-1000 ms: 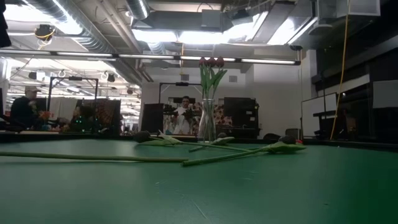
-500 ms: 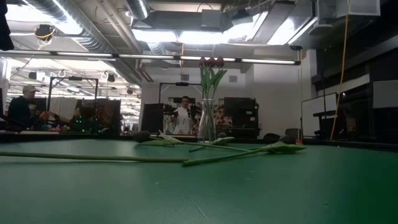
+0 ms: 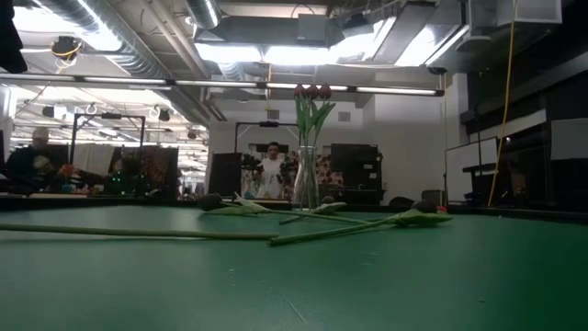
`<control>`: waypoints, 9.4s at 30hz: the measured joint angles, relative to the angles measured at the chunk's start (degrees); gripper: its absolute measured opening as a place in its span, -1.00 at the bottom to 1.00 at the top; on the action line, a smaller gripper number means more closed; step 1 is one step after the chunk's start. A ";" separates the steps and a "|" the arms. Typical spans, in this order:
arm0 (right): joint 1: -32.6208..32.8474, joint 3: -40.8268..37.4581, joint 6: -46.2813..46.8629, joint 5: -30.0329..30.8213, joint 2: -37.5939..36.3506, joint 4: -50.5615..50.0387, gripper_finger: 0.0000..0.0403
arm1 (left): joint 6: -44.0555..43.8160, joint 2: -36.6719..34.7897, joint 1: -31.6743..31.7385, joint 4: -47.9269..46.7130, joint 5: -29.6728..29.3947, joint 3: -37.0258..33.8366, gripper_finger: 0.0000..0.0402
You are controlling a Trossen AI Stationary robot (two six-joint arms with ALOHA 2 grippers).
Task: Sort flowers into vase by color
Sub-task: Put the middle red tulip into the bottom left transparent vase, then put the bottom red tulip into the bottom left transparent vase
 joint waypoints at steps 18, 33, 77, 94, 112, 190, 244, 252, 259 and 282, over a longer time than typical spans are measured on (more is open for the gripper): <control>-0.04 9.58 -4.79 -4.22 5.45 -0.21 -0.10 | -0.05 0.00 0.02 0.16 -1.91 0.00 -0.32; 0.00 9.57 -4.85 -2.20 -3.55 -33.54 -0.10 | -0.04 0.00 0.02 0.04 -2.10 0.00 -0.32; 0.69 9.49 -12.17 -23.38 2.61 -11.76 -0.10 | 0.07 0.02 0.02 0.05 -7.98 0.00 -0.32; -1.33 9.52 -13.21 -22.91 11.32 4.99 -0.10 | 0.09 0.02 0.02 0.15 -8.83 0.00 -0.32; -4.24 9.52 -10.45 -25.31 12.07 13.43 -0.10 | 0.03 0.02 0.02 -0.57 -12.66 0.00 -0.32; -7.27 -2.12 -1.37 -11.07 -14.93 -39.32 -0.10 | -8.05 -5.89 -4.55 -12.20 1.62 -0.04 -0.50; -4.55 0.67 9.93 9.12 29.12 0.34 -0.10 | -4.63 -10.47 -0.17 -13.25 -16.00 -0.04 -0.56; -6.08 0.75 13.70 6.03 29.41 -2.42 -0.10 | -4.52 -10.47 -0.15 -13.22 -16.68 -0.02 -0.56; -5.99 0.91 14.01 6.13 30.41 -3.42 -0.15 | -4.55 -10.45 -0.15 -13.21 -16.66 -0.02 -0.56; -6.30 0.62 18.25 6.63 29.31 -6.62 -0.98 | -4.98 -10.45 -0.15 -12.92 -21.73 -0.02 -0.56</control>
